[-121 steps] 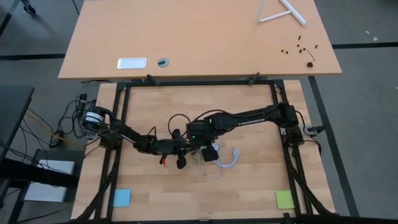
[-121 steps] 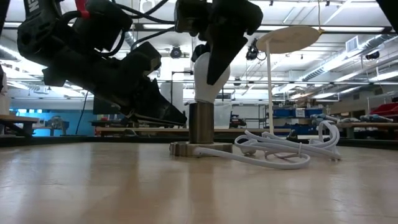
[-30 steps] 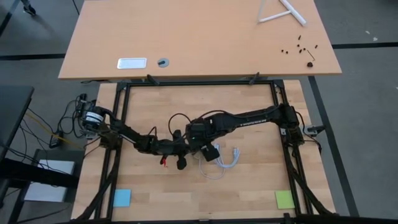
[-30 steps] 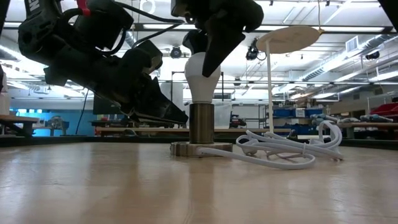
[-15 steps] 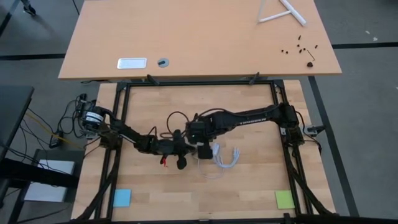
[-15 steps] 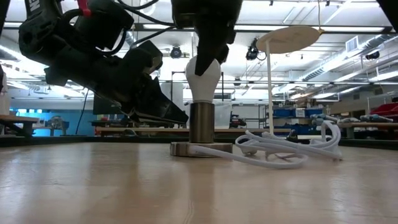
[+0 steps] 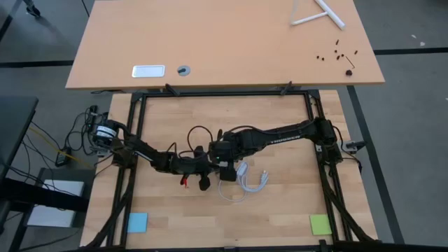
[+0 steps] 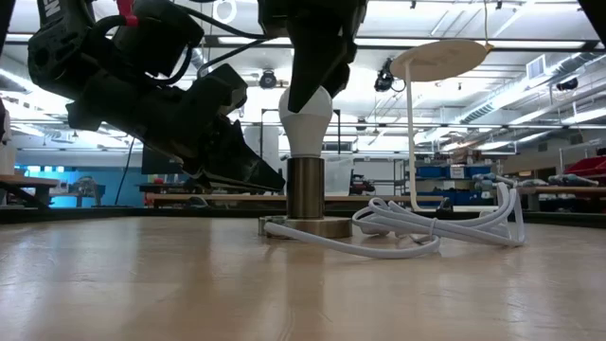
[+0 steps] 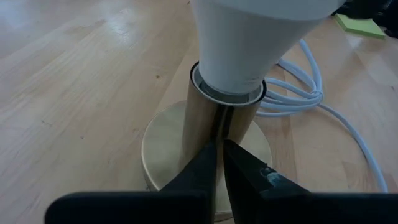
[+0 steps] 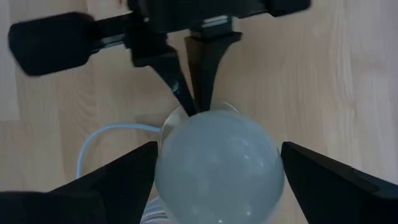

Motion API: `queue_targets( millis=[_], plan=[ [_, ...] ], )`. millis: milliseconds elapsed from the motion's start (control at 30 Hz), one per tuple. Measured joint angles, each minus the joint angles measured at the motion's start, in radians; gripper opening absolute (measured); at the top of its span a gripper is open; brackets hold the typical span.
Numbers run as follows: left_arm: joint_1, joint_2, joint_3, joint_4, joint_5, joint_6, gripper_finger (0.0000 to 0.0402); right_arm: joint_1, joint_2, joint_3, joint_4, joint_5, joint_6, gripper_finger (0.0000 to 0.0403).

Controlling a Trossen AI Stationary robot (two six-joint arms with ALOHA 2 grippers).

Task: Screw lightbulb
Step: Insert the white lightbulb into the golden lamp

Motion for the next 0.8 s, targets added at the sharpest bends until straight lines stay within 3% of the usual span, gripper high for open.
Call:
queue_targets(
  millis=[233, 433, 600, 800],
  plan=[
    [0.000, 0.000, 0.000, -0.002, -0.006, 0.000, 0.0035, 0.006, 0.000, 0.000, 0.003, 0.028, -0.185, 0.0366],
    [0.000, 0.000, 0.000, -0.008, -0.006, -0.001, 0.0035, 0.006, -0.008, 0.009, -0.008, 0.044, -0.447, 0.0373],
    [-0.001, 0.000, 0.000, -0.022, -0.006, -0.001, 0.0035, 0.006, -0.013, 0.013, -0.031, -0.030, -0.642, 0.0372],
    [-0.001, 0.000, 0.000, -0.021, -0.006, -0.001, 0.0035, 0.007, -0.013, 0.013, -0.033, -0.063, -0.740, 0.0372]
  ],
)
